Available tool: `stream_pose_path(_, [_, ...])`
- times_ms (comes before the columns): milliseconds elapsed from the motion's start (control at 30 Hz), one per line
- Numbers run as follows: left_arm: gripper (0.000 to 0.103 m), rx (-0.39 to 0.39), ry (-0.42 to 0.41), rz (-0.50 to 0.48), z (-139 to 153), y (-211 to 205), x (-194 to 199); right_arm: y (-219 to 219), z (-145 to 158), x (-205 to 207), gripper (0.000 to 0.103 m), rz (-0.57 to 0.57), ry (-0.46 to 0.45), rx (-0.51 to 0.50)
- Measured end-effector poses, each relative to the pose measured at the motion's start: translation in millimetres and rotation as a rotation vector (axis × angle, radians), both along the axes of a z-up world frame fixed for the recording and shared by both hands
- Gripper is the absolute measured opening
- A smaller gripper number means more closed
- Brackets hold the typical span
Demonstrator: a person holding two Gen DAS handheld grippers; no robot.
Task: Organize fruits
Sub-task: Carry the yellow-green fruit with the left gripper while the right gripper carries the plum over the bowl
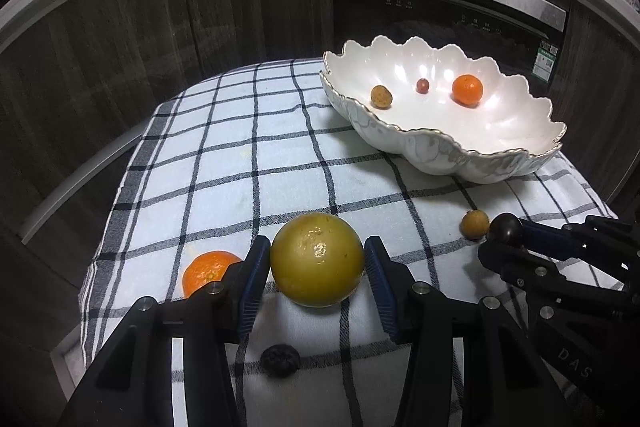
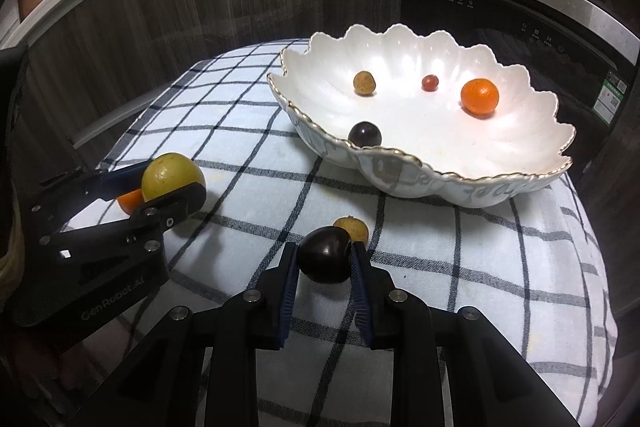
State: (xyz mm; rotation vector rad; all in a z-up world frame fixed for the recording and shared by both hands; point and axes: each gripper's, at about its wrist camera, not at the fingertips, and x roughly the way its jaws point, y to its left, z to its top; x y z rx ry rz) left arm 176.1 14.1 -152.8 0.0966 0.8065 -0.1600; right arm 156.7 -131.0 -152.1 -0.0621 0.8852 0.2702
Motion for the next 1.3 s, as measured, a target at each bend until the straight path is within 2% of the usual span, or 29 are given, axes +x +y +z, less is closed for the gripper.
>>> stream_pose_path(733, [0.048,0.016,-0.023,0.005,21,-11,-40,-12,34,-20,0.027,-0.014,-0.06,0.029])
stream_pose_path(1300, [0.048,0.01,-0.025,-0.013,36,-38,-42,-42,54,-29,0.027,-0.08,-0.098,0.038])
